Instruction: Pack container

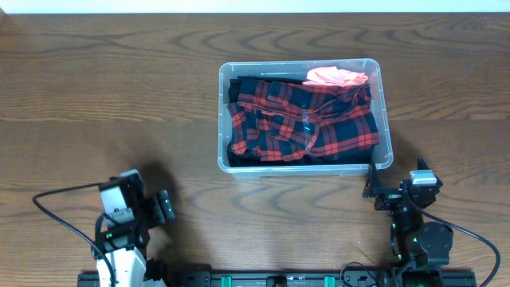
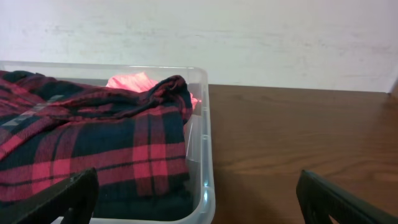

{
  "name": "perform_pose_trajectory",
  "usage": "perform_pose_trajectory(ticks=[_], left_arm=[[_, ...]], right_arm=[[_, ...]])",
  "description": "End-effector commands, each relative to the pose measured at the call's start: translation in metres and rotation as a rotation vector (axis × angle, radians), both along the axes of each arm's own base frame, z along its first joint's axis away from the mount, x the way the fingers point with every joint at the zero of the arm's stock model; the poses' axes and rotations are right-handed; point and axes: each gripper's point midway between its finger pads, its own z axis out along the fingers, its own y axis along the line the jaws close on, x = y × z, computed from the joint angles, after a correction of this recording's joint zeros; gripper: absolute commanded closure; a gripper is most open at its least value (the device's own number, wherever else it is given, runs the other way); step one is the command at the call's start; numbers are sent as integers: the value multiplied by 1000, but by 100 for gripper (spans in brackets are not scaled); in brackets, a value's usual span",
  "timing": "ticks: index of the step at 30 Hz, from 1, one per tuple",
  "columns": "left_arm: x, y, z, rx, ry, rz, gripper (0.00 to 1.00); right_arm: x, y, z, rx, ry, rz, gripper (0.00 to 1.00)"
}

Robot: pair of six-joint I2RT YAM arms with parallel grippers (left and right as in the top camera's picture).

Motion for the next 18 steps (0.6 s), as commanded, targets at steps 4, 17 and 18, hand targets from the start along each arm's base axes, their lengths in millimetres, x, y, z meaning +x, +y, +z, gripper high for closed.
perform_pose_trajectory(ticks=[4,17,18], left_arm=[[-17,-4,-19,-2,43,-3,2],[41,-14,0,-32,-295,-85,2],[41,-16,-1,-39,-307,-94,2]], right_arm=[[0,1,0,13,0,-2,1],[0,1,0,13,0,-2,1],[0,1,0,13,0,-2,1]])
